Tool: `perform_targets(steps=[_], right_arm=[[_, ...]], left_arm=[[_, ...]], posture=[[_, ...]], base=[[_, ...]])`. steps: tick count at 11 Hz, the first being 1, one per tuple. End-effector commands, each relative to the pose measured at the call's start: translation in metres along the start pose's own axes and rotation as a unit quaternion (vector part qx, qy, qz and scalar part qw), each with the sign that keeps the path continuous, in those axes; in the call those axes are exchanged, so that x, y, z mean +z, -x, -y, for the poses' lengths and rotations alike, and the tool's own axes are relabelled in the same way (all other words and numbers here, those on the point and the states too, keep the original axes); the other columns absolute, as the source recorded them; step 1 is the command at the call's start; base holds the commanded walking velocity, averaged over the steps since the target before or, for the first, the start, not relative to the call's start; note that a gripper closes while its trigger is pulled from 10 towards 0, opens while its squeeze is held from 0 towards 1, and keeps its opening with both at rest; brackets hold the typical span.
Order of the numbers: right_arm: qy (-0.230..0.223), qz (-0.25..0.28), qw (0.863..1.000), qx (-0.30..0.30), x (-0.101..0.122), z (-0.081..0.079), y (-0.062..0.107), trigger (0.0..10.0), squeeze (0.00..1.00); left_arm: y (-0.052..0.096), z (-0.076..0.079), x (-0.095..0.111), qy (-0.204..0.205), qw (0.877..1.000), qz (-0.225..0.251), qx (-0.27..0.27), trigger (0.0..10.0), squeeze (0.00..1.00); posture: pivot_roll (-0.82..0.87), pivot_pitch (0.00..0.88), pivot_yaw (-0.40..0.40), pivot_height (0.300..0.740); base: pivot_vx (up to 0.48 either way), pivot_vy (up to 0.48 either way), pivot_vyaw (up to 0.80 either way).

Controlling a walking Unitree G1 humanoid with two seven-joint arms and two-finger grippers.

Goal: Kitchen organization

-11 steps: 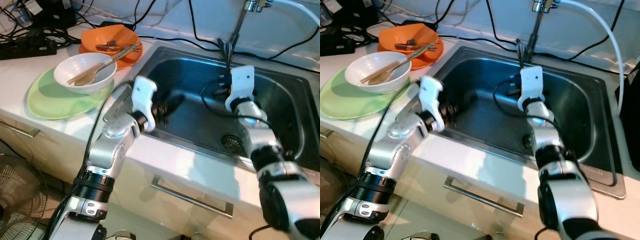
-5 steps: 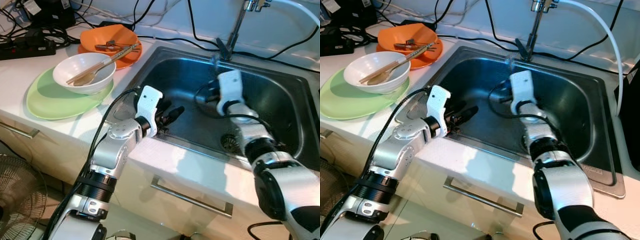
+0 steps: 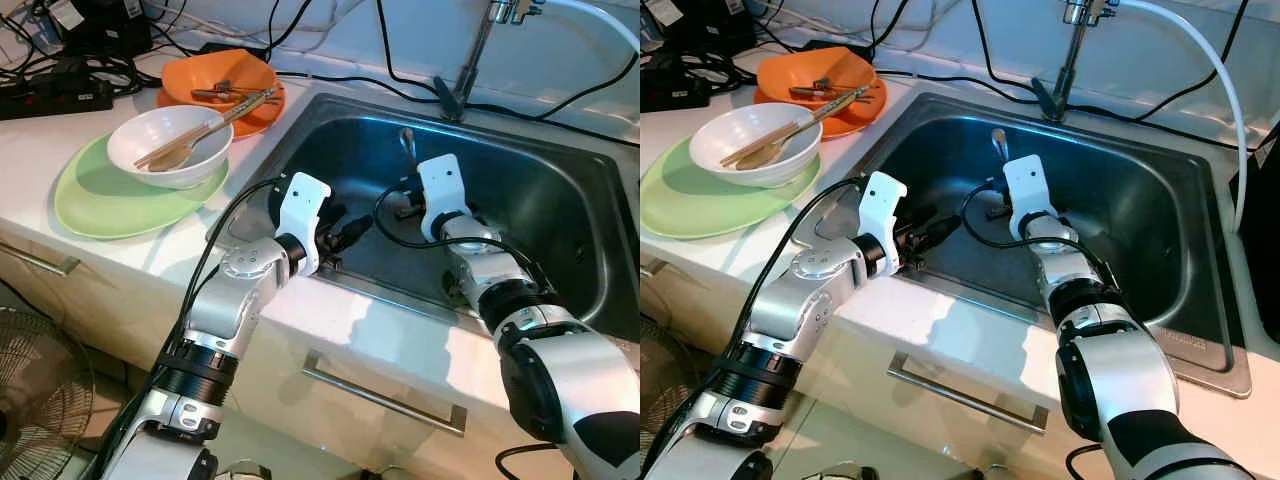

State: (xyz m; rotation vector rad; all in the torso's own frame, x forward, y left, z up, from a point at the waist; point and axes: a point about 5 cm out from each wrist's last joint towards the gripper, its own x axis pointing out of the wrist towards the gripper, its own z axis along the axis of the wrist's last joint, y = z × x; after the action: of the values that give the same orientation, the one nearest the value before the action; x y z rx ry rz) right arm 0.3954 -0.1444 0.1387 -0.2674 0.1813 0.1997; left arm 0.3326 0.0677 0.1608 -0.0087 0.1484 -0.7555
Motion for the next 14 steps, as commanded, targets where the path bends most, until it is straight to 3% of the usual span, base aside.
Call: perform_targets(steps=[1,2,3,4,5,7,8,11,14], right_arm=[[0.005,-0.002,1.000,0.005,0.003,0.000,-0.001,10.0,1.00],[0.006,-0.003,1.000,0.004,0.002,-0.001,-0.001,10.0,1.00],[0.008,-0.002,1.000,0.003,0.002,-0.001,-0.001,10.0,0.54],[0.010,-0.001,1.000,0.001,0.002,0.000,-0.001,10.0,0.00],[0.027,0.011,1.000,-0.010,0.004,0.003,0.000,10.0,0.00],[0.025,0.084,0.996,-0.036,0.023,0.011,0.002,10.0,0.00],[0.013,0.106,0.994,-0.039,0.028,0.013,0.003,10.0,0.00],[-0.048,0.239,0.968,-0.057,0.055,0.020,0.017,10.0,0.00],[-0.082,0.288,0.952,-0.061,0.047,0.013,0.036,10.0,0.00]], left_arm=[[-0.001,0.005,-0.002,-0.003,1.000,-0.009,-0.005,10.0,0.00],[-0.001,0.005,-0.003,-0.002,1.000,-0.009,-0.007,10.0,0.00],[0.000,0.006,-0.003,-0.002,1.000,-0.009,-0.007,10.0,0.00],[0.000,0.006,-0.003,-0.002,1.000,-0.009,-0.007,10.0,0.00],[-0.001,0.006,-0.002,-0.003,1.000,-0.005,-0.003,10.0,0.00],[-0.001,-0.002,0.007,-0.005,0.999,0.036,0.036,10.0,0.00],[-0.001,-0.004,0.008,-0.009,0.998,0.043,0.046,10.0,0.00],[0.000,-0.018,0.015,-0.052,0.989,0.077,0.116,10.0,0.00],[0.002,-0.028,0.018,-0.075,0.978,0.104,0.168,10.0,0.00]], posture=[[0.06,0.037,-0.048,0.740],[0.06,0.034,-0.048,0.740],[0.06,0.034,-0.048,0.740],[0.06,0.030,-0.047,0.740],[0.06,0.028,-0.046,0.740],[0.05,0.024,-0.044,0.740],[0.05,0.024,-0.043,0.740],[0.03,0.027,-0.042,0.740],[0.02,0.053,-0.042,0.740]], base=[[0.000,0.000,0.00],[0.000,0.000,0.00],[0.000,0.000,0.00],[0.000,0.000,0.00],[0.000,0.000,0.00],[0.000,0.000,0.00],[0.000,0.000,0.00],[0.000,0.000,0.00],[0.000,0.000,0.00]])
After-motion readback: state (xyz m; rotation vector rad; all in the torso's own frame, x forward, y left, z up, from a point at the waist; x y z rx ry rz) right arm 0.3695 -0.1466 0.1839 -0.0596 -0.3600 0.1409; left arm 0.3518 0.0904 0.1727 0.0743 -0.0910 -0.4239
